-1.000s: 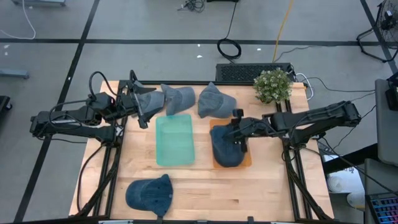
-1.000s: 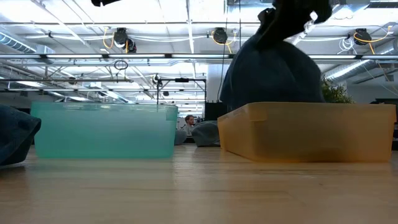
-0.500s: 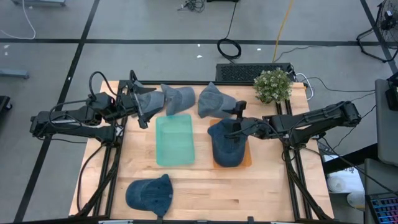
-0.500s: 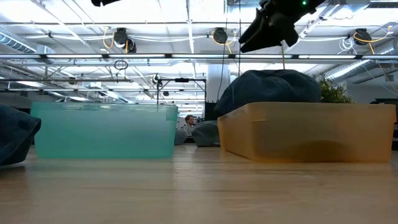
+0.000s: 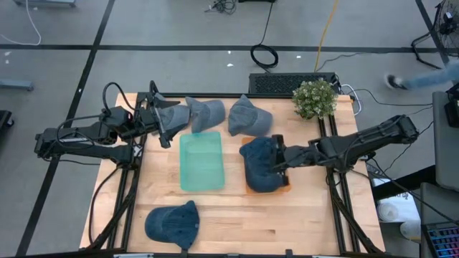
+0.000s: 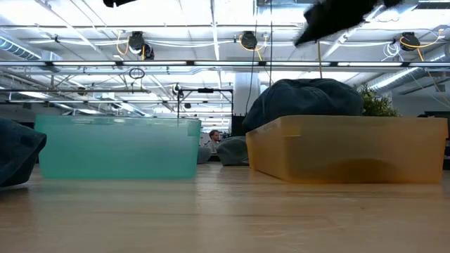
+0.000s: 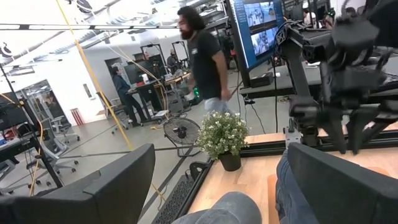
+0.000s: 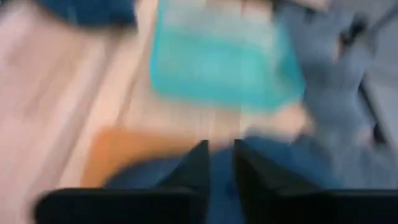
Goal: Pick & Place hat
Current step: Put the right blue cap into the orange bin
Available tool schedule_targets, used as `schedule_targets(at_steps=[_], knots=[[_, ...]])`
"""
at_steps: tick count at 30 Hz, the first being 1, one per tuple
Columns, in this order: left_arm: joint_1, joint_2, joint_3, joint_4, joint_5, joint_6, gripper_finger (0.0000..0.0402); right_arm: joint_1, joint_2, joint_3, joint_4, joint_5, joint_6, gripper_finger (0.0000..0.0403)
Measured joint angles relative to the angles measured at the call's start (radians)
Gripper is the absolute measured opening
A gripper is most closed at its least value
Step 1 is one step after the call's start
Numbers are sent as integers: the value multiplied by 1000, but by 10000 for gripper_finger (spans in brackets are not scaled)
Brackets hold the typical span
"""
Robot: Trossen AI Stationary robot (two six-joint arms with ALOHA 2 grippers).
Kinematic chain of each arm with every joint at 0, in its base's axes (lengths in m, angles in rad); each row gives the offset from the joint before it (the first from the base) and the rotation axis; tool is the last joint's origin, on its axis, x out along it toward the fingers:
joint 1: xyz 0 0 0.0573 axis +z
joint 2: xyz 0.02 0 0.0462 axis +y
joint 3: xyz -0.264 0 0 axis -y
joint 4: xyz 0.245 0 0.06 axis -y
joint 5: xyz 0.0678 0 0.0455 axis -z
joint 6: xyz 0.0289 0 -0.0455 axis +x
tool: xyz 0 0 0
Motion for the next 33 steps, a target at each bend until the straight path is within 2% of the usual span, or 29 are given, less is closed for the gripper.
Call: schedule_targets(at_steps=[2,7,21,27,33], knots=[[0,0,0,0,0,0,376,-17,24,0,-66,-11,52,12],[0,0,0,0,0,0,377,-46,98,0,-129,-9,116,7],[0,0,0,0,0,0,377,-171,316,0,-144,-13,36,1],[0,0,0,0,0,0,377,-180,343,0,-133,-18,15,0],[0,0,0,0,0,0,377,-180,342,0,-68,-86,-98,0]])
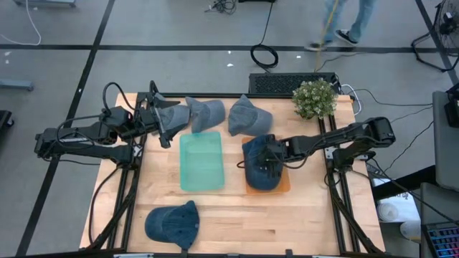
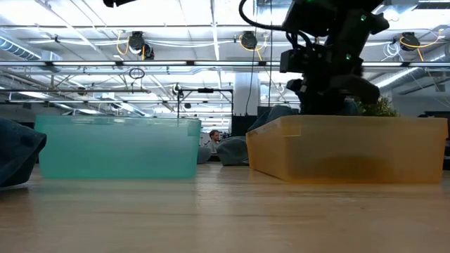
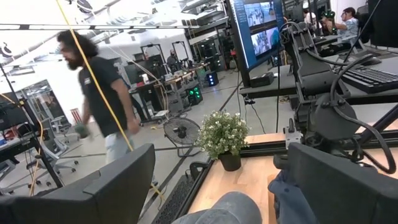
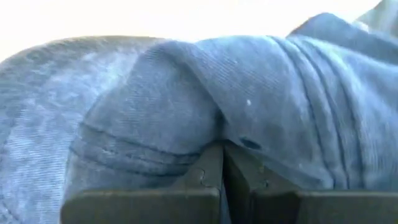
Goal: Pick & Place hat
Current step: Put the right blue cap into the orange bin
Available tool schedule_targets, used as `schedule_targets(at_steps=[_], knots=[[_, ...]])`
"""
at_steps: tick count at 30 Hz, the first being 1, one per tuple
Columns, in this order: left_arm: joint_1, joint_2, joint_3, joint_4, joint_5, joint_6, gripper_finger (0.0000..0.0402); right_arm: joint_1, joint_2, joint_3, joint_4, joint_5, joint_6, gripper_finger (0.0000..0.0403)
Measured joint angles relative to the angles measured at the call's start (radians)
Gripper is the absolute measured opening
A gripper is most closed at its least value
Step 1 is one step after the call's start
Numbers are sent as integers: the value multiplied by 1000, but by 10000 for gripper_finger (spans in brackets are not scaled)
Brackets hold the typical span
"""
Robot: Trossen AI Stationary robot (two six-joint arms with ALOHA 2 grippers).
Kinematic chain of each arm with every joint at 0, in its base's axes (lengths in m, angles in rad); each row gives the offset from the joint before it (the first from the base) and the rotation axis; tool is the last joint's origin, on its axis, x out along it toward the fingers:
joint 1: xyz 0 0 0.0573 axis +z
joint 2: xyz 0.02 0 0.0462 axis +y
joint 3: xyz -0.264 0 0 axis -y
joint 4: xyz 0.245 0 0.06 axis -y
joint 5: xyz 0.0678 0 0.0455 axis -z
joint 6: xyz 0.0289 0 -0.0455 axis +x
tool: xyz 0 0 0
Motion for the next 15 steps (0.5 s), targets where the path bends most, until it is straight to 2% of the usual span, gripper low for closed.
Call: schedule_targets(at_steps=[7,12,15], knots=[[0,0,0,0,0,0,377,5,-14,0,76,32,-74,0],[0,0,0,0,0,0,376,13,-74,-1,73,105,-64,0],[0,0,0,0,0,0,377,23,-135,-1,77,101,-29,0]])
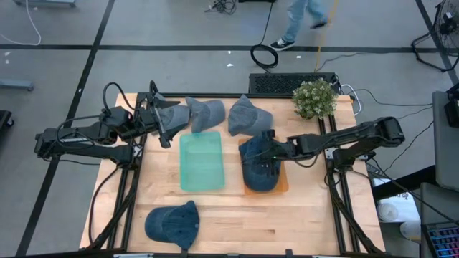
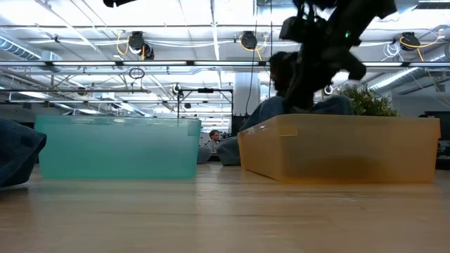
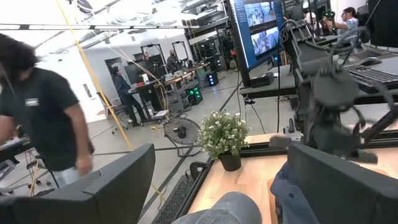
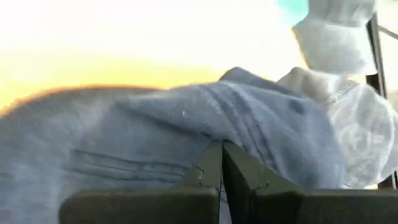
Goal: Pick & Place hat
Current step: Put the right blue cap into the orange bin
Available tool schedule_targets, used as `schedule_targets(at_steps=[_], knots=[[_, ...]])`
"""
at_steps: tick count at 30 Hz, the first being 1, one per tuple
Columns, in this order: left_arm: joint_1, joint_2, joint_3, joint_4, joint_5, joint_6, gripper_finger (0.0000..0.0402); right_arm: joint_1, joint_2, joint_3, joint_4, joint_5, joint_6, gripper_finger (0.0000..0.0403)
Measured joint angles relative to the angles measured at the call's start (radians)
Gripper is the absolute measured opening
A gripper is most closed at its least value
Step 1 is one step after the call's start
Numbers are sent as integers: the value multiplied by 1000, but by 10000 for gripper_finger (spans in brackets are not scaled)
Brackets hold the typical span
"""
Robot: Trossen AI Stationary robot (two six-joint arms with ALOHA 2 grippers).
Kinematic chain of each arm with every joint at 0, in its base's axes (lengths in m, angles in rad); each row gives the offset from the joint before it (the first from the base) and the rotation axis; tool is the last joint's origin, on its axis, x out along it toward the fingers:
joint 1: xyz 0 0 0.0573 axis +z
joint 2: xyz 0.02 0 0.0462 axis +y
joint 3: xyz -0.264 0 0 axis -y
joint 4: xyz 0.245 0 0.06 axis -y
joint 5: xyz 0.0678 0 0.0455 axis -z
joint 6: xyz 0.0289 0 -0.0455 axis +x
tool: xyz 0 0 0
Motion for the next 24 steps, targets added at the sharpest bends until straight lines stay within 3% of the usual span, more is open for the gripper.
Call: schedule_targets(at_steps=[3,8,10,19,24], knots=[[0,0,0,0,0,0,377,20,-69,0,-18,-26,70,0],[0,0,0,0,0,0,377,34,-182,0,-88,-285,233,0],[0,0,0,0,0,0,377,43,-207,1,-139,-339,292,0],[0,0,0,0,0,0,377,64,-203,-129,-162,-330,396,0],[0,0,0,0,0,0,376,62,-197,-199,-135,-153,401,0]])
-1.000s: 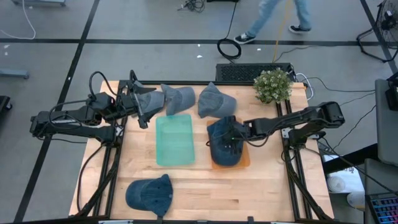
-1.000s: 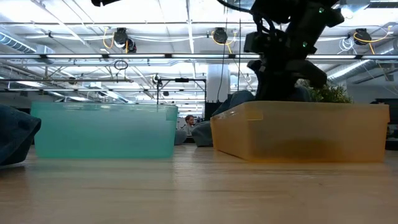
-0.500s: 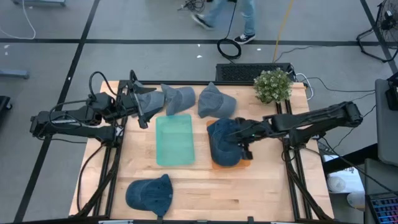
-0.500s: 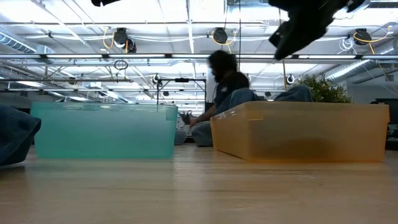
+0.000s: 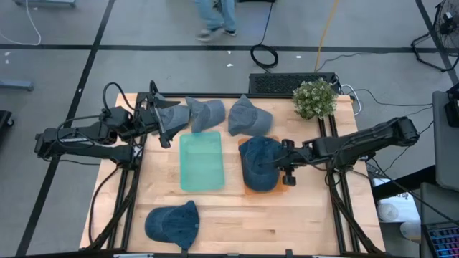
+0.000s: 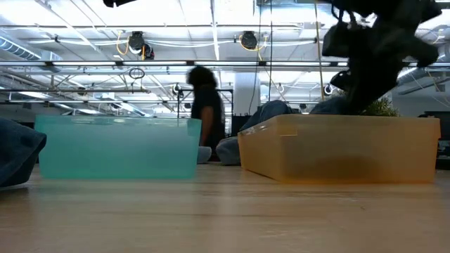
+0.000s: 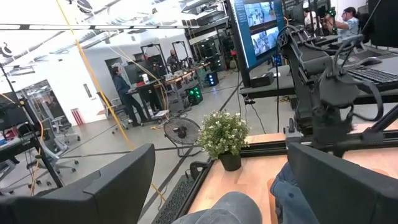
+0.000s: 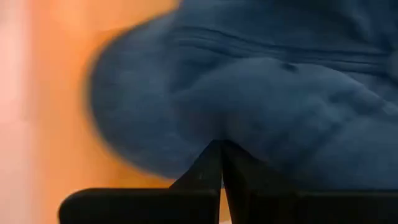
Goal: Pick & Place hat
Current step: Put the right blue cap into the orange bin
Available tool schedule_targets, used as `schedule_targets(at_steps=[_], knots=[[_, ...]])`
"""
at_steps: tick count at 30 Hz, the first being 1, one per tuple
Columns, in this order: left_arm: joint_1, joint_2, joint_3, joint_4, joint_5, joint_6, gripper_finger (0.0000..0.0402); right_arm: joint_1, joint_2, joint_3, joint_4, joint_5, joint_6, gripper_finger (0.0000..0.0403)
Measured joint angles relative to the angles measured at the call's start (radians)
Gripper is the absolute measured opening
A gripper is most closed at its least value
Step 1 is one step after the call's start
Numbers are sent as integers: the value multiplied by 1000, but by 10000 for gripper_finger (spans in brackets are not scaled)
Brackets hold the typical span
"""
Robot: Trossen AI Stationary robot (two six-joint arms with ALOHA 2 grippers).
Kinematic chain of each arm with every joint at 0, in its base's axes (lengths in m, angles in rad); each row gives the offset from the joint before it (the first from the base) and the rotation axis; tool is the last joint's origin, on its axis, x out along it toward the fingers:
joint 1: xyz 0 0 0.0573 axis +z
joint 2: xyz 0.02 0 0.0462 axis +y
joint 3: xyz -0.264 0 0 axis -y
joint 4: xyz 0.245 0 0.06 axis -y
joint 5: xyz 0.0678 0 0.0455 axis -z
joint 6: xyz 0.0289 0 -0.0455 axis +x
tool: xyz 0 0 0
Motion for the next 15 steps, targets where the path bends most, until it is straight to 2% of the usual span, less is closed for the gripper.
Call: schedule_targets(at_steps=[4,15], knots=[[0,0,0,0,0,0,377,0,0,-40,57,72,-9,0],[0,0,0,0,0,0,377,0,-1,-153,179,78,1,0]])
